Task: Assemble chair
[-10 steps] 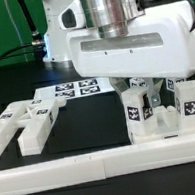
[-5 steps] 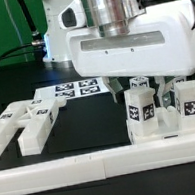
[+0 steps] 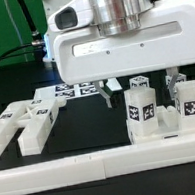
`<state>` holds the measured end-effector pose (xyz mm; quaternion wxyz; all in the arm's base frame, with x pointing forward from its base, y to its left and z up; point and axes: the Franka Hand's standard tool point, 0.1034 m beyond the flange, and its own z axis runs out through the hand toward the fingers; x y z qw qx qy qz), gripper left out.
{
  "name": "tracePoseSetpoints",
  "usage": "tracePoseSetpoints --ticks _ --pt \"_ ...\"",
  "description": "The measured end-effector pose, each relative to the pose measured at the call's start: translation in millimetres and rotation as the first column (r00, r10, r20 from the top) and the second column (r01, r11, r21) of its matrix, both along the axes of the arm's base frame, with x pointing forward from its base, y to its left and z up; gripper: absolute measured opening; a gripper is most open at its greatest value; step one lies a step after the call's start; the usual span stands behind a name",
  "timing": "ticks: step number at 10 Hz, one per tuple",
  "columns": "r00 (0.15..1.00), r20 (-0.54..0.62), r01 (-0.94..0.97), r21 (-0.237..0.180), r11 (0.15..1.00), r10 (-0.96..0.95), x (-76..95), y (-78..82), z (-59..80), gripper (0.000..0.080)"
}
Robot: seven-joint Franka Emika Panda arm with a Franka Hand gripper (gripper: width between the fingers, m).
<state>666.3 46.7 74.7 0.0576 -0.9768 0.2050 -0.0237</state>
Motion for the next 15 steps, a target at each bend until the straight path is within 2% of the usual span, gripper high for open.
tracePoseSetpoints --ticks 2,4,6,10,11,12,13,14,15 --pt "0.99 0.012 -0.143 -0.02 0.99 0.143 0.1 -0.1 0.2 0.0649" --pt "0.94 0.023 -0.34 -0.05 0.939 0.341 0.4 -1.2 0.4 0.0649" --pt "0.906 0.022 -0.421 -0.066 0.905 0.423 0.1 0.2 0.2 0.0649" --pt "0.706 -0.003 -0.702 -0.134 0.699 0.708 0.9 0.7 2.9 0.0649" --pt "0.722 -0.003 -0.686 -0.131 0.715 0.692 0.6 0.4 2.3 0.0557" --pt "0.722 -0.003 -0.686 -0.131 0.715 0.692 0.5 0.2 1.9 0.0557" --pt "0.722 -0.004 -0.686 -0.131 0.715 0.692 0.4 0.1 1.7 0.0356" --pt "0.722 -0.003 -0.686 -0.132 0.716 0.692 0.5 -0.3 1.6 0.0288" --pt "0.734 -0.003 -0.674 -0.131 0.727 0.68 0.5 -0.3 1.6 0.0288"
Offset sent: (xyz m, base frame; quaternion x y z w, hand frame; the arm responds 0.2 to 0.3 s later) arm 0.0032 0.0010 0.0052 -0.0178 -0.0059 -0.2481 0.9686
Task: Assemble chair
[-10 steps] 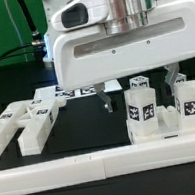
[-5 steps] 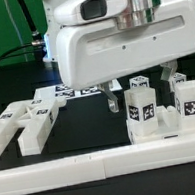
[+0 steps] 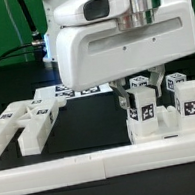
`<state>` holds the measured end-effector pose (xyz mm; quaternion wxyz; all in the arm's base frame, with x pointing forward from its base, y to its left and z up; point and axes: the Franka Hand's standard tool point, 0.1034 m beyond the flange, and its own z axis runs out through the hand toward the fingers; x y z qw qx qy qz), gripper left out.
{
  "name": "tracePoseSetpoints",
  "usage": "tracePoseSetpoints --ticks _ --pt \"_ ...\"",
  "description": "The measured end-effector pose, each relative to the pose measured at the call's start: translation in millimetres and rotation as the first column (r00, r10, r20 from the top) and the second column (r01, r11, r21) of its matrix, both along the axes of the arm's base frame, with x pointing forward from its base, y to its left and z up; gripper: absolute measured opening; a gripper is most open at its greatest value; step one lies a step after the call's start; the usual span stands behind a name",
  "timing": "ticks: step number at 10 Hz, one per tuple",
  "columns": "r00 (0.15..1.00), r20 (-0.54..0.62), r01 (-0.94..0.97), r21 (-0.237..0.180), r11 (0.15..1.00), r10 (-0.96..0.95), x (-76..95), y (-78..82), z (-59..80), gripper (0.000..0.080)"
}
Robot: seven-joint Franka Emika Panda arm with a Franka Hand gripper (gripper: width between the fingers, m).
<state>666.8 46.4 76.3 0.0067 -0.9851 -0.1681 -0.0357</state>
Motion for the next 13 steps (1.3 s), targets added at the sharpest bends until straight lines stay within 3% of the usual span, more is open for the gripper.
tracePoseSetpoints --ticks 2,5,8,10,13 --pt "0.998 -0.003 0.069 0.021 0.997 -0.068 0.4 -5.9 -0.2 0.0288" --pt "0.909 -0.015 0.417 0.062 0.907 -0.417 2.1 -6.1 -0.7 0.0288" --pt "0.713 -0.048 0.701 0.083 0.708 -0.7 3.0 -3.7 -1.3 0.029" --pt "0.524 -0.072 0.851 0.083 0.519 -0.848 2.9 -3.6 -1.6 0.029" --pt "0.308 -0.093 0.95 0.077 0.302 -0.947 2.7 -3.2 -1.9 0.029"
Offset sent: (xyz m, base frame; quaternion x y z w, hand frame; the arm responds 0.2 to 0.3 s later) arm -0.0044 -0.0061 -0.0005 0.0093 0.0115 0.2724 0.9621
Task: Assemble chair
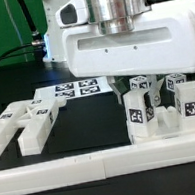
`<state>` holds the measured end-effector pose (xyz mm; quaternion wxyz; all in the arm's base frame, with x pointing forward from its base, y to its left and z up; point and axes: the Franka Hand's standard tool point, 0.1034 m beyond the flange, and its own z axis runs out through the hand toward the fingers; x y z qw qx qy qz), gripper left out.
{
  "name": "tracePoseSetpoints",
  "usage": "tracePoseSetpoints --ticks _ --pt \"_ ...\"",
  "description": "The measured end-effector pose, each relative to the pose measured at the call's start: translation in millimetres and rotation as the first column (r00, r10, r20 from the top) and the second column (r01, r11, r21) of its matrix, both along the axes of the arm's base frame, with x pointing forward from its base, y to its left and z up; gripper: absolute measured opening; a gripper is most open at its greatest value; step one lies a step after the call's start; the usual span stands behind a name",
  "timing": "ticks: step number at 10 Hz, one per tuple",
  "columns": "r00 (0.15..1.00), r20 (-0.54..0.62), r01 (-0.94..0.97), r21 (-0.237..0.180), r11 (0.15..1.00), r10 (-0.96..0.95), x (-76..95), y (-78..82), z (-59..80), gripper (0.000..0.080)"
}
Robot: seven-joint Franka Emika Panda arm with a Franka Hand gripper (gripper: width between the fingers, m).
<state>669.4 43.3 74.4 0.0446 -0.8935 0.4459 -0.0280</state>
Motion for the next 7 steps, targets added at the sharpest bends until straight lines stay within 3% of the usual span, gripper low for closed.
tracePoseSetpoints --ticks 1,2,3,4,5,7 --pt "1.0 -0.002 0.028 0.002 1.0 -0.028 0.0 -0.1 0.0 0.029" --pt "1.0 -0.001 0.025 0.002 1.0 -0.025 0.0 0.3 0.0 0.0364" --pt "1.0 -0.001 0.019 0.002 1.0 -0.019 0.0 0.4 0.0 0.0499" --pt "1.0 0.001 -0.016 -0.002 1.0 0.016 0.0 0.4 0.0 0.0499" --pt "0.999 0.001 -0.044 -0.004 0.999 0.044 0.2 0.5 0.5 0.0621" --pt "0.972 0.009 -0.233 -0.027 0.972 0.233 0.4 0.1 0.8 0.0641"
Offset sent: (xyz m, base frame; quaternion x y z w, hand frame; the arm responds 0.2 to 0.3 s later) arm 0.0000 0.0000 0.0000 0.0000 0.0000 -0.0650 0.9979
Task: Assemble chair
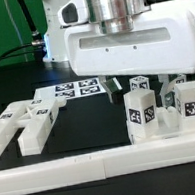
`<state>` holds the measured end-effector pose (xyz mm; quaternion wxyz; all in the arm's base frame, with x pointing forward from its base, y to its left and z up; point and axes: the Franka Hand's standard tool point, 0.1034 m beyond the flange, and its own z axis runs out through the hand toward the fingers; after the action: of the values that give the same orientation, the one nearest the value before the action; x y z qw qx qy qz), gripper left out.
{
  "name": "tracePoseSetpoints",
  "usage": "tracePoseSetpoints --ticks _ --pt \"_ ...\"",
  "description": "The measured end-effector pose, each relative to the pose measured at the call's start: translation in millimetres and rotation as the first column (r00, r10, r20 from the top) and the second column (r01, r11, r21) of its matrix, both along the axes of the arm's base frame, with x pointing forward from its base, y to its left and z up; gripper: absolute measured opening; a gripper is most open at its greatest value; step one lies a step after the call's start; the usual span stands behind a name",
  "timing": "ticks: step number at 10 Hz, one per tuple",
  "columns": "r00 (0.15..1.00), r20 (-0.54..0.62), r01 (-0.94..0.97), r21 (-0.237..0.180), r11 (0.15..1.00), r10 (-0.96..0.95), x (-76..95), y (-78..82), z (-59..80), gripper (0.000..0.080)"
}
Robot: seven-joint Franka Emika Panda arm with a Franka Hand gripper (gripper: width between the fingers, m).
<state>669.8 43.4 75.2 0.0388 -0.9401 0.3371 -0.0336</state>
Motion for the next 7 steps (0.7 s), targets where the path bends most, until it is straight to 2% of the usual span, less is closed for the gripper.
tracePoseSetpoints --ticks 3,6,7 --pt "0.958 0.01 -0.286 -0.03 0.958 0.287 -0.1 -0.2 -0.3 0.0649" --pt "0.86 0.009 -0.51 -0.059 0.858 0.511 0.0 -0.6 -0.3 0.0649" --pt "0.794 0.005 -0.606 -0.073 0.792 0.608 0.2 -0.9 -0.1 0.0649"
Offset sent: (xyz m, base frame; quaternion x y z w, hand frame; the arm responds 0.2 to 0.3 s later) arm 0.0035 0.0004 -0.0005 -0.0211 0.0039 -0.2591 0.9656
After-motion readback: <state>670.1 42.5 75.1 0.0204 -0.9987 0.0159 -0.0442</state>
